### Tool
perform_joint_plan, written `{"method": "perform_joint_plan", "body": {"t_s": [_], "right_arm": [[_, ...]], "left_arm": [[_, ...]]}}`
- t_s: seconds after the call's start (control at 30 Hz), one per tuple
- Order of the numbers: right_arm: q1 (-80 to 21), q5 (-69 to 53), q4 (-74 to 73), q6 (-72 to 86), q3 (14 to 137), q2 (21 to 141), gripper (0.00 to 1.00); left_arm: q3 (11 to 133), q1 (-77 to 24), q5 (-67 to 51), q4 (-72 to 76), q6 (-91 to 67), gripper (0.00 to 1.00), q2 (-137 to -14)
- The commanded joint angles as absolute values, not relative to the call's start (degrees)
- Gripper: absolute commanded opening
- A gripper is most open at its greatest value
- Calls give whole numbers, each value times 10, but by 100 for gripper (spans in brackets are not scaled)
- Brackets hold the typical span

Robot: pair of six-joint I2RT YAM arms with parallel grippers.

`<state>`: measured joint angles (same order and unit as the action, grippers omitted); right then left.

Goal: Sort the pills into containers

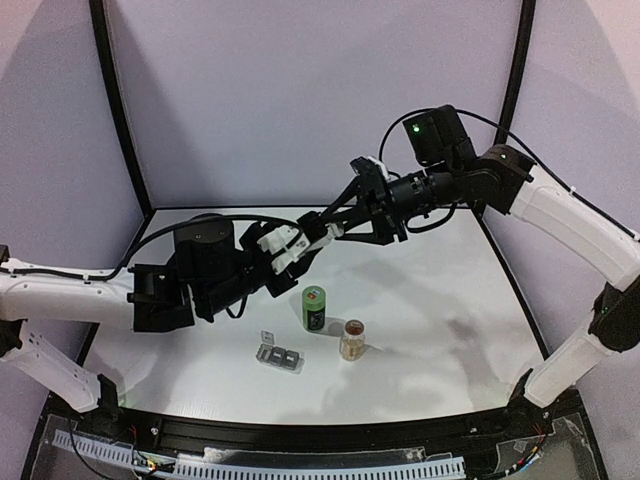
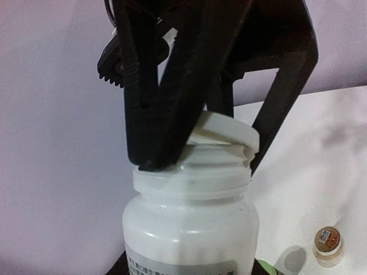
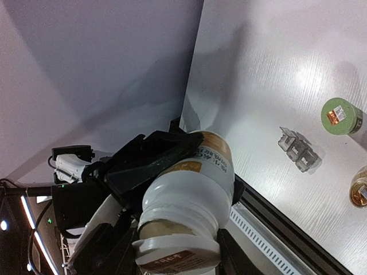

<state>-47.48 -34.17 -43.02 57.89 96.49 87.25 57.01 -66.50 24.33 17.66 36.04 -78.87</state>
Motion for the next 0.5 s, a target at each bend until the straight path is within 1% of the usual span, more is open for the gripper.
{"method": "perform_joint_plan", "body": {"t_s": [0.0, 0.2, 0.33, 0.47], "right_arm": [[-472, -388, -238, 568, 877, 806, 38], [-472, -446, -3, 547, 756, 757, 39], [-472, -504, 166, 539, 708, 764, 41], [-473, -553, 270, 511, 691, 790, 47]], "left_arm": [[557, -660, 235, 236, 268, 1, -758], [538, -660, 204, 268, 184, 1, -723], [536, -660, 179, 288, 134, 1, -709], [541, -661, 163, 305, 100, 1, -712]]}}
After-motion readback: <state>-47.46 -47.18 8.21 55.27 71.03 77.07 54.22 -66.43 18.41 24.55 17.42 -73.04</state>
